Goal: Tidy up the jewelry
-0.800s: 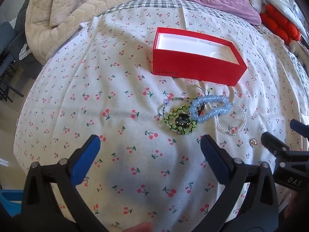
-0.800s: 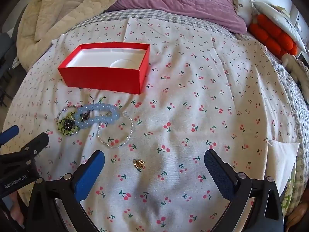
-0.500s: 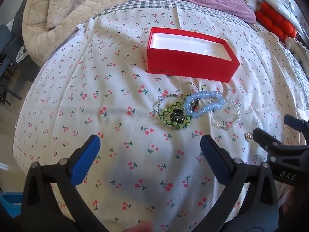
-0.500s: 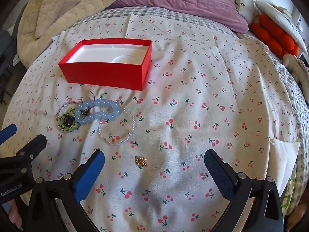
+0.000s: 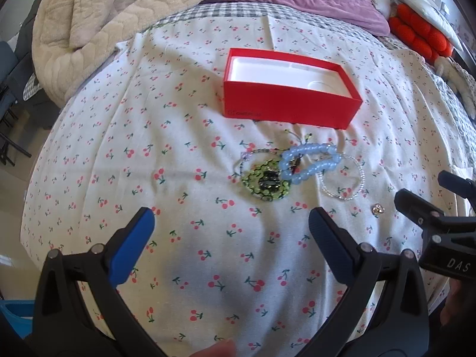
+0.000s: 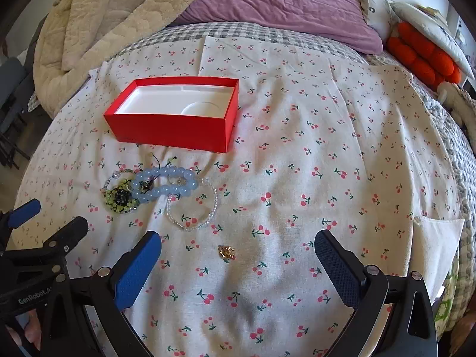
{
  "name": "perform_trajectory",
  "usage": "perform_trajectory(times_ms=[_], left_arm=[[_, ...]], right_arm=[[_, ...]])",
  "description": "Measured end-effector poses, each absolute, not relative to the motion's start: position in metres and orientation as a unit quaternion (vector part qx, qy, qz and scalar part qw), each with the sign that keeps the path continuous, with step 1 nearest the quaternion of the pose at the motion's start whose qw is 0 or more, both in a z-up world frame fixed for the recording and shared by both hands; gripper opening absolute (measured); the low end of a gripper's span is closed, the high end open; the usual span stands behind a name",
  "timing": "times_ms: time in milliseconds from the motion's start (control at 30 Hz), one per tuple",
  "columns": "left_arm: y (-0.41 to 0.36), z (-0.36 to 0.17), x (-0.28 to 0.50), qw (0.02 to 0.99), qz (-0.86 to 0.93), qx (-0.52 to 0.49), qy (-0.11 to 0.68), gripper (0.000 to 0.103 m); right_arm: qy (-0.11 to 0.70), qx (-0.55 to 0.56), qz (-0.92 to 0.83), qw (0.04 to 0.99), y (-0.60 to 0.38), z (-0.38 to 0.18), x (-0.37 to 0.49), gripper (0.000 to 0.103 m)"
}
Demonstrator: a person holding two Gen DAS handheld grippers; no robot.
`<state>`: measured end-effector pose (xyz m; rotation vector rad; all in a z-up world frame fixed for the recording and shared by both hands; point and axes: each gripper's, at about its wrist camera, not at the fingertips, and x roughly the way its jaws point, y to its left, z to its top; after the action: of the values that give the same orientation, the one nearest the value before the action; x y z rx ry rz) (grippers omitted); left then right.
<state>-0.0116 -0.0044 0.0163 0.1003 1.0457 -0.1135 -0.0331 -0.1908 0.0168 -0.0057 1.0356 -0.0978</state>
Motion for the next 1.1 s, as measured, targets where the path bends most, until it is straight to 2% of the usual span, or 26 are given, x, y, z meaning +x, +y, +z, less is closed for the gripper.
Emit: perform_trajectory(times_ms=[1100], left_arm=[[0.006, 0.027, -0.013, 0.869, -0.058, 0.028, 0.49, 0.103]], right_arm=[[0.497, -0.02, -0.058, 0.866, -0.19, 0.013, -0.032, 0.103]])
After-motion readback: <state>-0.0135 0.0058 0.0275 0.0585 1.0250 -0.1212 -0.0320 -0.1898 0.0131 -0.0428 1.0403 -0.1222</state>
